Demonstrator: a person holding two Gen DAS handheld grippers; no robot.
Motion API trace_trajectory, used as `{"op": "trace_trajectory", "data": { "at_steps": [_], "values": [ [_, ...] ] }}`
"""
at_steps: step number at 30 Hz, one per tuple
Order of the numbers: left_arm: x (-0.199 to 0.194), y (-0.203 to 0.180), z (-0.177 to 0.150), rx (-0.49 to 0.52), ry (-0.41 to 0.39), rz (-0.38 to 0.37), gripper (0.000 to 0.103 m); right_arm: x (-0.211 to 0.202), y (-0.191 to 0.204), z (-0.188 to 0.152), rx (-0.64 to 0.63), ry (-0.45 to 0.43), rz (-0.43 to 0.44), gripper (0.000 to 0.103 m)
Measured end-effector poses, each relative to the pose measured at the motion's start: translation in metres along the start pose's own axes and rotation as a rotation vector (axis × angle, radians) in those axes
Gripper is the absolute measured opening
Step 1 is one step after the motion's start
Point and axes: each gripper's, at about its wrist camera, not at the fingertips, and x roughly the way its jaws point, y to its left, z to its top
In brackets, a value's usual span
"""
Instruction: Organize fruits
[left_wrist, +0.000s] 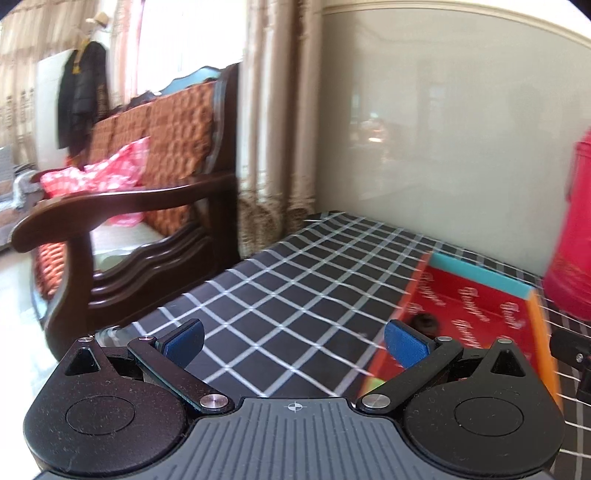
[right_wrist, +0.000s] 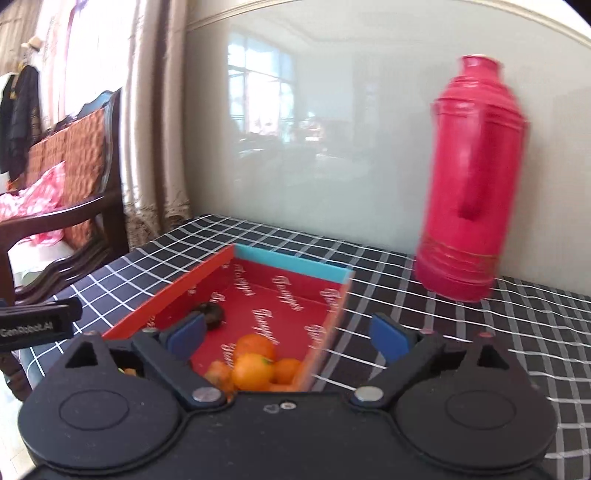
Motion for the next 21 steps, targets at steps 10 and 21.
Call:
{"op": "trace_trajectory", "data": {
  "at_steps": [10,21],
  "values": [
    [-0.106,-0.017,-0.017,0.124,-0.019,-0.141,0.103,-0.104,-0.034,-0.015,0.117,0.023,-0.148,0.097],
    [-0.199,-0.016,-0.033,0.203,-0.030,-0.222,0.103,-0.171,-0.029,-0.038,0.145,-0.022,-0.216,0.097]
  ]
}}
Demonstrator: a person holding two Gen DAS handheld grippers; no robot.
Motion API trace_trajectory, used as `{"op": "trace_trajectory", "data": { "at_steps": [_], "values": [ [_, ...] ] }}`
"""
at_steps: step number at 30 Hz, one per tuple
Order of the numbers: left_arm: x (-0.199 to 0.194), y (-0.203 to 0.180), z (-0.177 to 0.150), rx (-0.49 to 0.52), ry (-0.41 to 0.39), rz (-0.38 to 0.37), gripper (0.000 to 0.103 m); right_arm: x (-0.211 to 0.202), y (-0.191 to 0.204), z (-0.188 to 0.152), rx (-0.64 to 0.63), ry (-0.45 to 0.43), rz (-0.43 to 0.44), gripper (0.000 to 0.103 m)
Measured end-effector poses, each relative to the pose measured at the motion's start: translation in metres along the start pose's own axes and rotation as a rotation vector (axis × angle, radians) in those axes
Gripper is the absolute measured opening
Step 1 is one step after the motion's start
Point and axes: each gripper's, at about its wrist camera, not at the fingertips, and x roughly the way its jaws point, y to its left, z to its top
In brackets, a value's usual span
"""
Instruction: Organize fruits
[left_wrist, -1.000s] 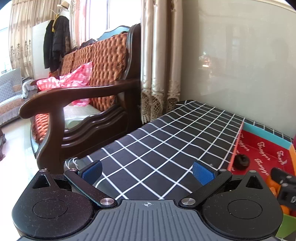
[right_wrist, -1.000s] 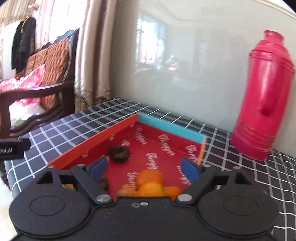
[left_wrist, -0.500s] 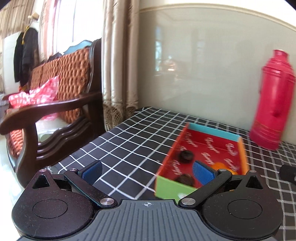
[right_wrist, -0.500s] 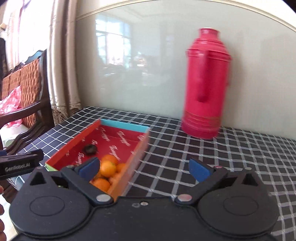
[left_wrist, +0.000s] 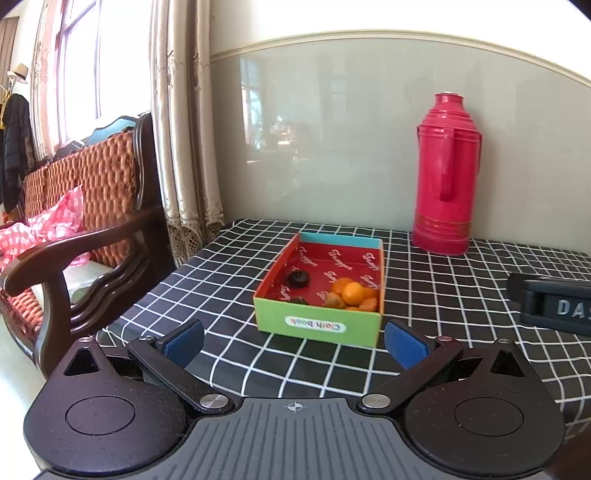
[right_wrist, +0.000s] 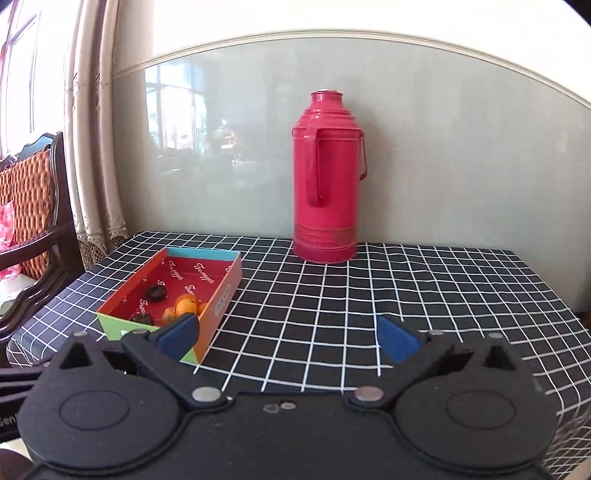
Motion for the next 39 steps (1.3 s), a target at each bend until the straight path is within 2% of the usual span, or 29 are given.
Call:
{"op": "trace_trajectory", "data": {
  "at_steps": [5,11,26,39],
  "values": [
    [-0.013,0.001,-0.001,-0.019,-0.009,0.004,0.103,-0.008,-0.001,-0.002,-0.018,-0.009,-0.003,0.097],
    [-0.012,-0.002,0.000,-0.024,-0.002,0.008,0.103,-0.015,0.000,-0.003,-0.037,-0.031,-0.019,0.097],
    [-0.005,0.001,-0.001,-0.035,0.016,0.042,0.103,-0.012,0.007,-0.009,-0.049,-0.007,-0.002,0.097],
    [-0.005,-0.002,0.000,-0.036,0.021,0.020,0.103,-0.011,0.001,-0.011,-0.035,0.002,0.001,0.097]
  ]
}}
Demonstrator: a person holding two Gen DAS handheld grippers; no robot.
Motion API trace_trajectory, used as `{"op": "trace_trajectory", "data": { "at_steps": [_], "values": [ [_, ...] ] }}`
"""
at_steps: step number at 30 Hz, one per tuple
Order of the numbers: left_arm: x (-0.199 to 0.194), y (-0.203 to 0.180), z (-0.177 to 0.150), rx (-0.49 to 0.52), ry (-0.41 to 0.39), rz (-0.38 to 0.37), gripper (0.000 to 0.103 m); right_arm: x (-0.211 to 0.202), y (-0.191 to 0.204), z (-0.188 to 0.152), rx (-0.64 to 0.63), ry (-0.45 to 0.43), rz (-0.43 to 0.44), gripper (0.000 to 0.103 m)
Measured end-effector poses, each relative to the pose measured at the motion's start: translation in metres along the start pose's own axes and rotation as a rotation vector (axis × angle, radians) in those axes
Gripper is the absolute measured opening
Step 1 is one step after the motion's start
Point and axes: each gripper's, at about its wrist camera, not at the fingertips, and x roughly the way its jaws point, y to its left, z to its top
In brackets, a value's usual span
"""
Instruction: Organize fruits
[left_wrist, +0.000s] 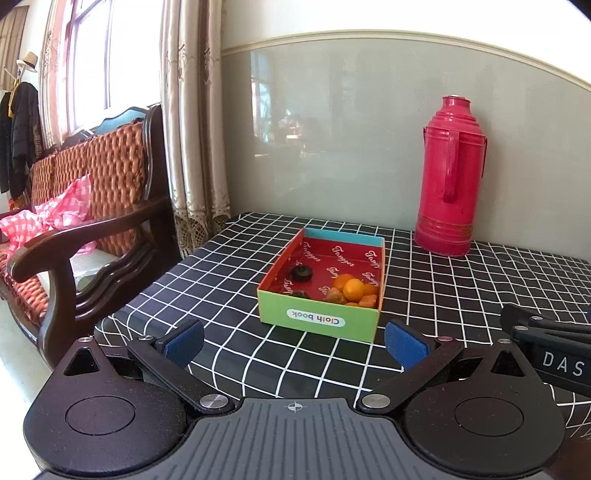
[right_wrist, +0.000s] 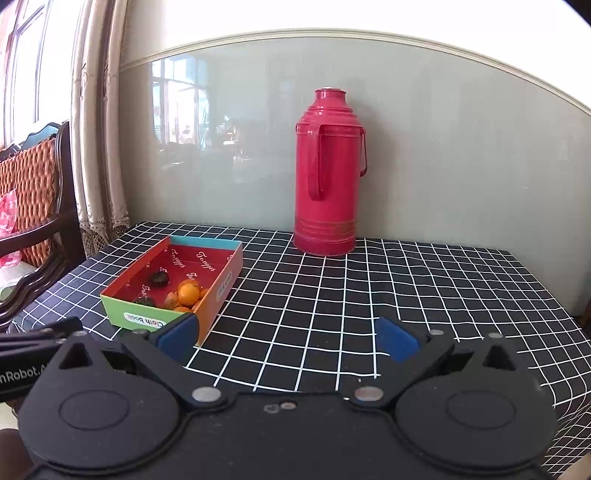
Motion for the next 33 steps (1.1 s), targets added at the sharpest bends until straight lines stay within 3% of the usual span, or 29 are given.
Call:
{"op": "trace_trajectory", "data": {
  "at_steps": [33],
  "values": [
    [-0.0042,-0.0048,0.0062,0.018,-0.024,0.000,0.103,-0.0001,-0.0036,-0.0010,0.005,-0.004,-0.018,0.097]
  ]
}}
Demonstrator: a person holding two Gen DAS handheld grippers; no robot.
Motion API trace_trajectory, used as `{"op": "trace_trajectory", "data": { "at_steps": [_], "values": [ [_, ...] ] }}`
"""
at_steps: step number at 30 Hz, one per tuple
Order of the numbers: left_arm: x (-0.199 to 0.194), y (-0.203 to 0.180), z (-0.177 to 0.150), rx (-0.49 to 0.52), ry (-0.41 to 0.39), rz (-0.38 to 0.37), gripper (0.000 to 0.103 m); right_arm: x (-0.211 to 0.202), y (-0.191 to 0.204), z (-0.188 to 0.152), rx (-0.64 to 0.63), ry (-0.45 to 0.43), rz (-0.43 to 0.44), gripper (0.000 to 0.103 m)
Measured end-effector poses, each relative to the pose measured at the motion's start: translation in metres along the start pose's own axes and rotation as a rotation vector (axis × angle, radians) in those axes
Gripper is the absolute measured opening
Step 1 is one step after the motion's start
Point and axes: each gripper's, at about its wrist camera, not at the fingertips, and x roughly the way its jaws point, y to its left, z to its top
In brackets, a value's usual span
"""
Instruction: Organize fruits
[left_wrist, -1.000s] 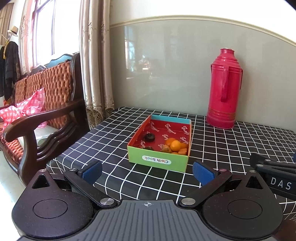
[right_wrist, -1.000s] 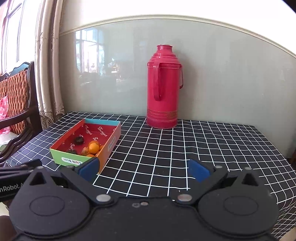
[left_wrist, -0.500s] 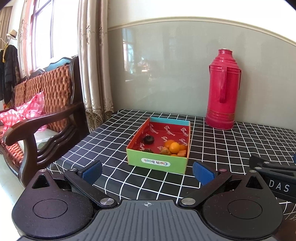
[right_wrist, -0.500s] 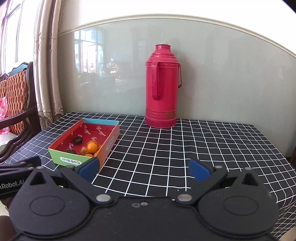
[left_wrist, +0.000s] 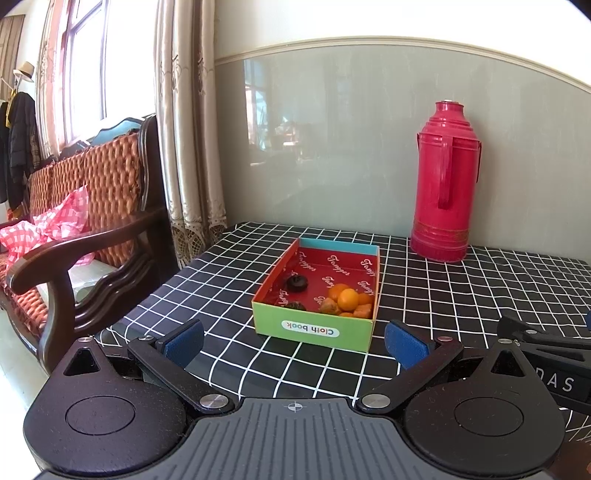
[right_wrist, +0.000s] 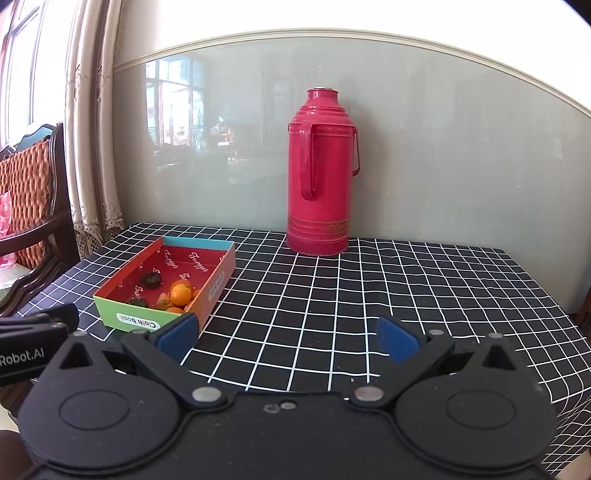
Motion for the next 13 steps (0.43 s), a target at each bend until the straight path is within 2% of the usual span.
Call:
{"op": "trace_trajectory", "data": {
  "at_steps": [13],
  "values": [
    [-0.0007,-0.0060,0.0049,-0.018,-0.023,-0.041,0.103,0.0016,-0.0033,0.0015,0.007,-0.003,-0.022,0.097]
  ]
}}
